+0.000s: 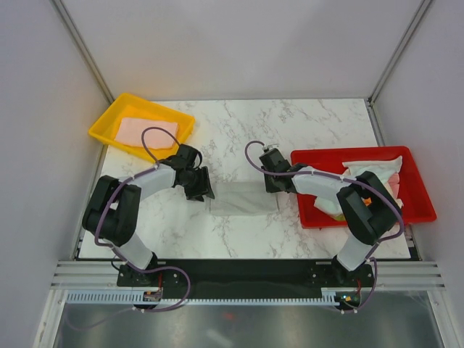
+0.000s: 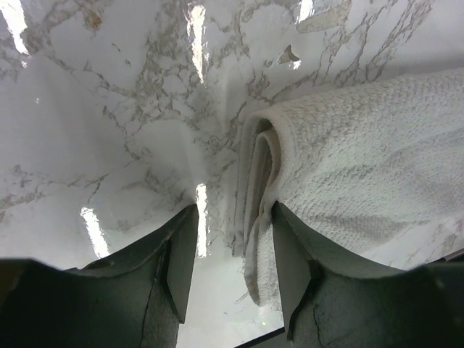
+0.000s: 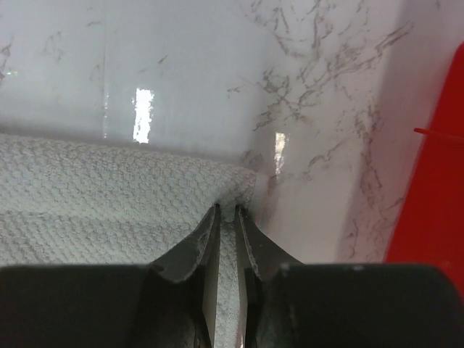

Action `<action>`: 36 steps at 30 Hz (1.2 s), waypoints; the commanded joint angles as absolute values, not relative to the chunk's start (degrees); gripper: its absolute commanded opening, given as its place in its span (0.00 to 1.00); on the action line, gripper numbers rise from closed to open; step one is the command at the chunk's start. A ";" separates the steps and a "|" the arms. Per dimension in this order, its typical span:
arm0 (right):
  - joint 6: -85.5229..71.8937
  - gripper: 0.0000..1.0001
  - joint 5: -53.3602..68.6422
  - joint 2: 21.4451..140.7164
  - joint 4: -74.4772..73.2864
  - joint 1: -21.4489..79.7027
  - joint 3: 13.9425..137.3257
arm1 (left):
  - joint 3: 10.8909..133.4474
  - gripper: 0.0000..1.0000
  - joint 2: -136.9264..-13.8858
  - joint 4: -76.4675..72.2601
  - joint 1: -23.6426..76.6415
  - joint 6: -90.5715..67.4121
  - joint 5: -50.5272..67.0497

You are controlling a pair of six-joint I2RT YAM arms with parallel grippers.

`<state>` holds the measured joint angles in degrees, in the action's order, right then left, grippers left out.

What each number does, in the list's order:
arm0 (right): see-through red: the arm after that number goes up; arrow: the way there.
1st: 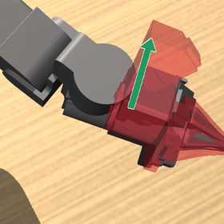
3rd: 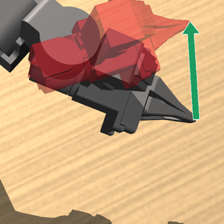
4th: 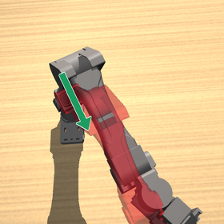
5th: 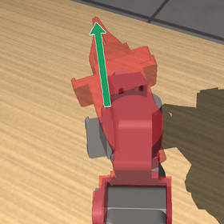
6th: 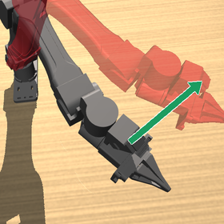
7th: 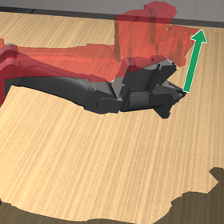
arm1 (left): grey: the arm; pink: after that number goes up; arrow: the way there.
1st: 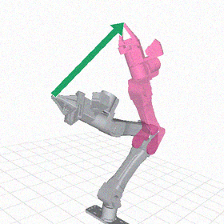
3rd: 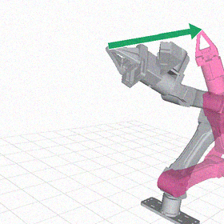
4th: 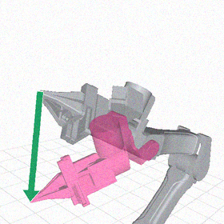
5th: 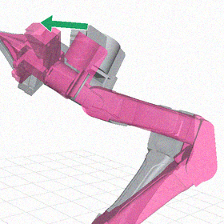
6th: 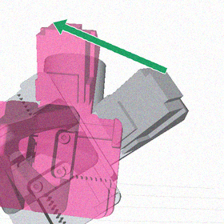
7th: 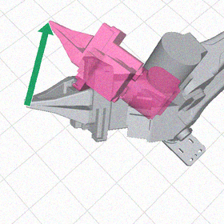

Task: Fold and stack the towels
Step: Fold the towel, then neatly place the folded towel into the bin

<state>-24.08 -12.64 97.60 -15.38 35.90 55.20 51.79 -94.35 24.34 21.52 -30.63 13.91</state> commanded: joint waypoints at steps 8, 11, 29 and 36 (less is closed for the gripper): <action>-21.71 0.26 -11.63 93.45 -16.96 35.77 57.74 | 53.44 0.58 -89.93 23.75 21.27 -30.24 12.99; -21.71 0.30 -8.27 89.41 -18.01 35.77 58.62 | 52.39 0.61 -88.07 21.71 21.27 -29.71 19.41; -21.80 0.38 -6.24 73.74 -24.87 35.77 61.79 | 48.96 0.55 -97.38 17.14 24.43 -33.49 18.81; -21.62 0.38 -6.59 73.83 -24.87 35.77 60.65 | 53.68 0.05 -97.82 19.68 24.79 -32.18 19.95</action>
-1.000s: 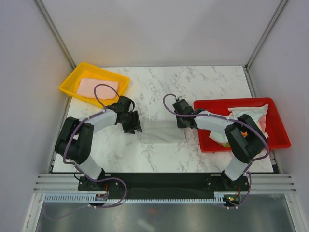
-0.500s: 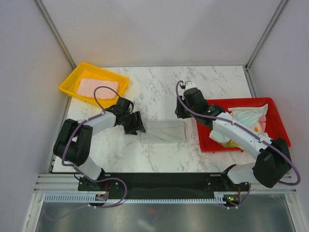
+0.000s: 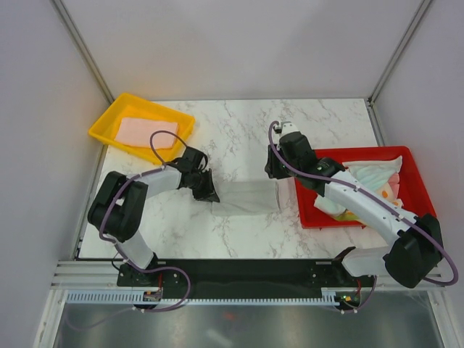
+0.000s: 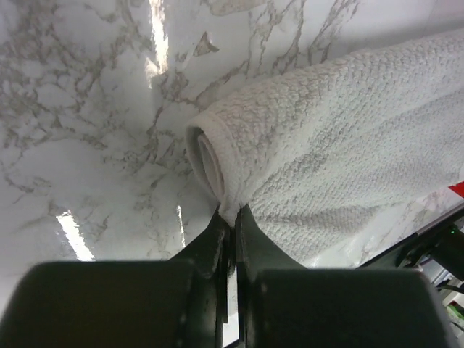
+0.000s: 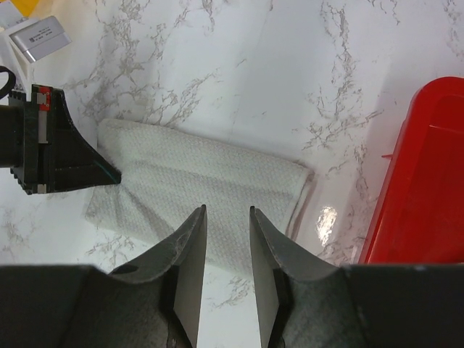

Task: Fold and stack the towels
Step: Neatly place the folded towel into the bin

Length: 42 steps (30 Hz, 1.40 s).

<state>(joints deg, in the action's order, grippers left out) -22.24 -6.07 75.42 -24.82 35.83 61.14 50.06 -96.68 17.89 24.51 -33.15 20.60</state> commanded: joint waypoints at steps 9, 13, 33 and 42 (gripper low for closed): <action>-21.27 0.39 -6.95 68.91 -25.05 35.77 58.19 | 74.60 0.02 -99.40 46.80 23.21 -15.94 0.20; -21.27 0.39 -6.51 66.54 -24.96 35.77 57.04 | 81.38 0.02 -100.46 51.23 22.68 -9.15 -13.07; -18.02 0.40 -7.56 69.42 -21.89 35.77 55.72 | 112.57 0.02 -116.17 48.34 3.61 4.22 -27.08; -16.17 0.40 -10.28 74.26 -21.09 35.68 56.78 | 124.98 0.02 -124.27 48.34 -2.02 1.94 -21.89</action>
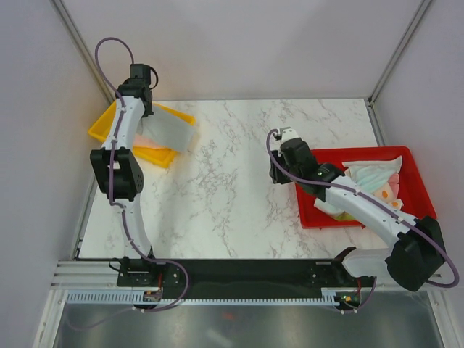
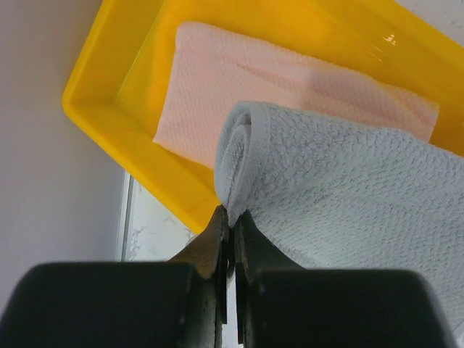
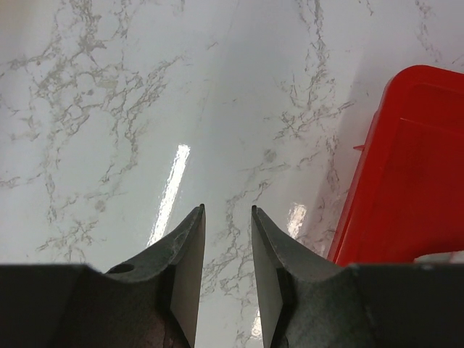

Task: Fold and stack the towels
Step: Neatly place the folded towel into the bin

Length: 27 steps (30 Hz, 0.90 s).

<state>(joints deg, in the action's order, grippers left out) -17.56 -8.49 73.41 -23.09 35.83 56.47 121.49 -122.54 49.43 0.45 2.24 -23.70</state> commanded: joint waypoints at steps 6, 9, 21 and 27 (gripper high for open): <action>-16.08 0.40 -11.16 74.09 -21.18 35.16 57.13 | 128.84 0.02 -130.07 47.11 -6.32 1.58 -18.02; -16.00 0.40 -11.86 73.92 -21.53 34.81 57.30 | 129.55 0.02 -132.01 46.41 -8.43 2.20 -16.36; -15.56 0.40 -12.83 75.50 -22.41 34.45 57.83 | 131.57 0.35 -140.01 42.10 -11.60 -2.02 -22.22; -15.99 0.40 -12.83 76.20 -22.32 34.45 57.83 | 134.38 0.60 -136.24 40.25 -11.51 -3.42 -24.96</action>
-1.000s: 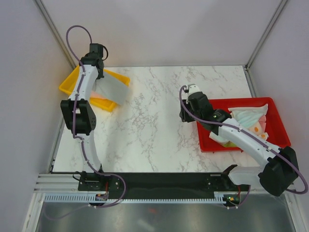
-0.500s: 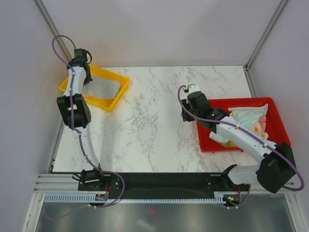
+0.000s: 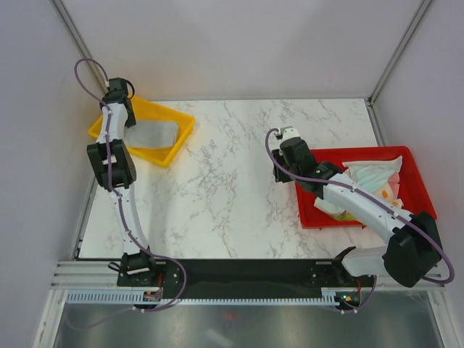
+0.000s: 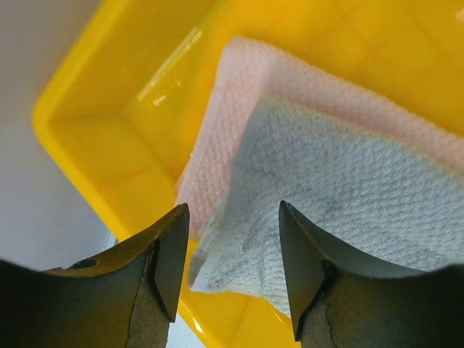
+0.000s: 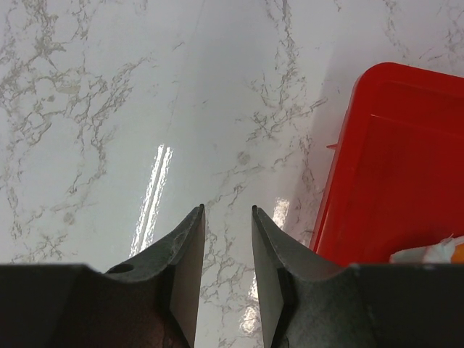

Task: Fold and stack the towels
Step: Neatly place the folded towel into the bin

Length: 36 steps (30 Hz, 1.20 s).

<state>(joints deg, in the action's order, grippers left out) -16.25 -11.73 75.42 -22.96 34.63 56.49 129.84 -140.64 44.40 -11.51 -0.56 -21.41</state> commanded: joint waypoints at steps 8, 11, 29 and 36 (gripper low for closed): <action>-20.37 0.47 -14.57 76.99 -23.02 34.10 61.34 | 131.14 0.66 -124.22 39.55 -7.04 -6.06 -19.44; -24.59 0.55 -17.83 77.78 -25.22 32.09 64.67 | 123.68 0.67 -117.19 39.38 -2.91 -8.61 -13.55; -32.34 0.81 -31.58 86.04 -36.75 -14.84 66.36 | 85.70 1.00 -92.29 36.03 23.46 -13.97 12.40; -32.00 0.73 -22.28 92.10 -29.38 -23.45 64.43 | 84.20 0.99 -89.47 35.95 23.73 -14.15 13.63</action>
<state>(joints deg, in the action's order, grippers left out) -31.46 -28.97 91.13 -34.98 -21.06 64.99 84.73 -91.98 37.41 23.99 -13.02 12.12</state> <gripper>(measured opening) 0.753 0.991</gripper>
